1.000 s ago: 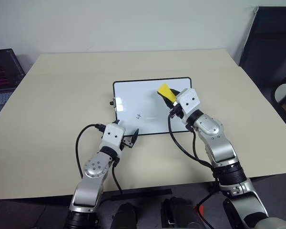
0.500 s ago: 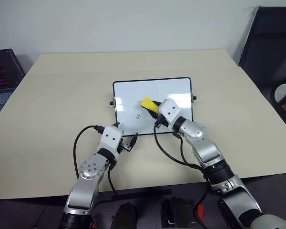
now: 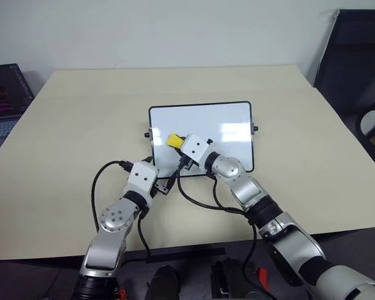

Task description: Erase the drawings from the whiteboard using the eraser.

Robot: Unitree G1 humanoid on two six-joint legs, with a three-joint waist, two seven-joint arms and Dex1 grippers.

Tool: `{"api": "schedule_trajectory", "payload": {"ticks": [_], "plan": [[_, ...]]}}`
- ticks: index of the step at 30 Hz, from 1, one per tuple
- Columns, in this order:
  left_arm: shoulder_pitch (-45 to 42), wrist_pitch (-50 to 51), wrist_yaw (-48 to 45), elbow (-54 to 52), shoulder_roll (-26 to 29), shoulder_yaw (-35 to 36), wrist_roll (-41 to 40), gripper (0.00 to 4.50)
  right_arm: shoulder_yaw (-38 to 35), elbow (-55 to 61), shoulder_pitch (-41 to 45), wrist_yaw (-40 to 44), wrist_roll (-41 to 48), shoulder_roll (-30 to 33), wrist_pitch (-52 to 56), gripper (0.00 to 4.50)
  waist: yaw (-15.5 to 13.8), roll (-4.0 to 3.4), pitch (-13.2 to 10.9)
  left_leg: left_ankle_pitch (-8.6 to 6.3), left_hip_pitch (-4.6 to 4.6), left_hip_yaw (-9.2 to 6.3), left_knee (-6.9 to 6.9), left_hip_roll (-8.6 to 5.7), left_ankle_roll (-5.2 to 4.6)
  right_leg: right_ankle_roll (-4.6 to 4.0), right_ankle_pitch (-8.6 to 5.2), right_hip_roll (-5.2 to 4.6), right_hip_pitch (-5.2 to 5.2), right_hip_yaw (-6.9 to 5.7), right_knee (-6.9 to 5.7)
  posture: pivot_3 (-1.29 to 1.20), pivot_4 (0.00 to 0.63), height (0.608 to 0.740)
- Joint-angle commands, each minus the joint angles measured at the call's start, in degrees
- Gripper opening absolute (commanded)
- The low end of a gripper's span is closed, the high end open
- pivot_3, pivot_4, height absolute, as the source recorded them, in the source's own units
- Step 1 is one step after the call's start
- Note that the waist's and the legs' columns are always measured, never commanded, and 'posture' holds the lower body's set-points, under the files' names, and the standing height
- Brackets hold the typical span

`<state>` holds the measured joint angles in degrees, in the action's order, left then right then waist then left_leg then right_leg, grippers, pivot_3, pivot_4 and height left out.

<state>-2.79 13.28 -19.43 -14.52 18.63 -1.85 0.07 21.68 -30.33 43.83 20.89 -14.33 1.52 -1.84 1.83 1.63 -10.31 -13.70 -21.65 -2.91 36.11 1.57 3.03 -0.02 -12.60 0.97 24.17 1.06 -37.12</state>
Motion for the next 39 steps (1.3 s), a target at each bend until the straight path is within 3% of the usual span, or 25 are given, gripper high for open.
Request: {"api": "schedule_trajectory", "payload": {"ticks": [1, 19, 33, 39], "plan": [[-0.9, -1.3, 0.0, -0.6, 0.0, -0.1, 0.0, 4.5, -0.7, -1.4, 0.2, -1.0, -1.1, 0.6, 2.4, 1.18, 0.0, 0.0, 0.0, 0.0, 0.04, 0.0, 0.0, 0.0, 0.0, 0.0, 0.0, 0.0, -0.02, -0.01, -0.03, 0.0, 0.15, 0.74], [-2.4, -1.6, -0.4, -0.2, 0.2, -0.2, 0.0, 4.5, 0.3, 14.6, -12.1, 4.3, -3.7, 10.9, 7.9, 1.18, -0.2, 0.03, 0.0, 0.0, 0.23, 0.01, 0.02, -0.01, -0.01, -0.01, -0.01, -0.01, -0.16, -0.01, -0.04, 0.0, 0.15, 0.74], [-2.5, -2.5, -0.6, 0.3, -0.3, -1.5, 0.0, 4.5, -1.5, 10.2, -4.6, 0.0, -0.2, 2.3, 2.7, 1.18, 0.0, 0.03, 0.0, 0.01, 0.16, 0.03, -0.02, 0.01, -0.01, -0.01, -0.01, 0.0, -0.08, -0.02, -0.06, 0.0, 0.15, 0.74], [-1.7, -2.0, 0.2, -0.8, -0.8, -1.4, -0.1, 4.5, 0.7, 7.8, -4.3, 1.7, -1.4, 2.5, 2.4, 1.18, 0.0, 0.03, 0.0, 0.0, -0.08, 0.01, -0.04, 0.01, 0.0, -0.01, -0.01, -0.01, 0.05, -0.02, 0.1, 0.0, 0.15, 0.74]]}}
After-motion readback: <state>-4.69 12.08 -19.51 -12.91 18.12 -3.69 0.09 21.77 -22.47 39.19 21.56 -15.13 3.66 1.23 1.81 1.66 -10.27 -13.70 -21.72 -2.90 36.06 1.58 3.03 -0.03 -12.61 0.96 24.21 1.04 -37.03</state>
